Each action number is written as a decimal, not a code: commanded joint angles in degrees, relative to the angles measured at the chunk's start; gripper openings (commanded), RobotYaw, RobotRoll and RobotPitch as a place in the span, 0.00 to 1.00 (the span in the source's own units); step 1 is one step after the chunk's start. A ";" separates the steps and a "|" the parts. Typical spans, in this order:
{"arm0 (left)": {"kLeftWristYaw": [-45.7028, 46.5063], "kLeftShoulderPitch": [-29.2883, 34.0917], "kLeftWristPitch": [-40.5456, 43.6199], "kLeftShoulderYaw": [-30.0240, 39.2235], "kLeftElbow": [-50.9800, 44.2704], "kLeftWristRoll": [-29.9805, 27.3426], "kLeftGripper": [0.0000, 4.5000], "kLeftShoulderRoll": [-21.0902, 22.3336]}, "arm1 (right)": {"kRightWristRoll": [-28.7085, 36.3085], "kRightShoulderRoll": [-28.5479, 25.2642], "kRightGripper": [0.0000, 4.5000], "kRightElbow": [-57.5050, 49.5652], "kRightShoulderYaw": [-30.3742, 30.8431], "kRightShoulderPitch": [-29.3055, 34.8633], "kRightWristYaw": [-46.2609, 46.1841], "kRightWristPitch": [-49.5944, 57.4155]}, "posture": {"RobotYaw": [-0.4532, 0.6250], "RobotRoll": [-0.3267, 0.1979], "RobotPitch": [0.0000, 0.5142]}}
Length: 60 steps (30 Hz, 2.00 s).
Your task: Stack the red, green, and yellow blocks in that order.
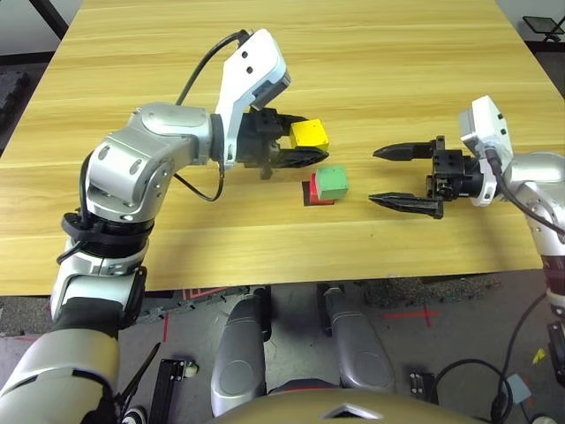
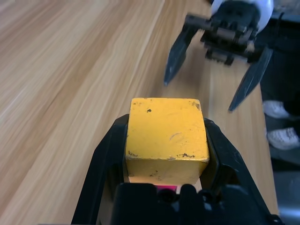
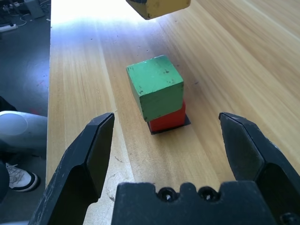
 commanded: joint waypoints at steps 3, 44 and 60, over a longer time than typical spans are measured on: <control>0.30 2.43 -2.59 -3.87 -3.24 0.54 0.47 -1.29 | 0.35 -0.38 1.00 -1.25 -0.99 1.25 -0.36 -0.50 | 0.64 0.77 0.47; -0.66 6.83 -10.58 -11.72 2.56 7.67 0.70 -1.90 | 2.76 -1.23 1.00 -5.44 -1.73 4.09 -2.59 1.44 | 0.61 0.75 0.54; -1.07 6.05 -13.20 -11.23 5.38 9.17 0.46 -2.82 | 2.70 -0.59 1.00 -5.00 -1.23 3.55 -2.60 1.61 | 0.61 0.75 0.53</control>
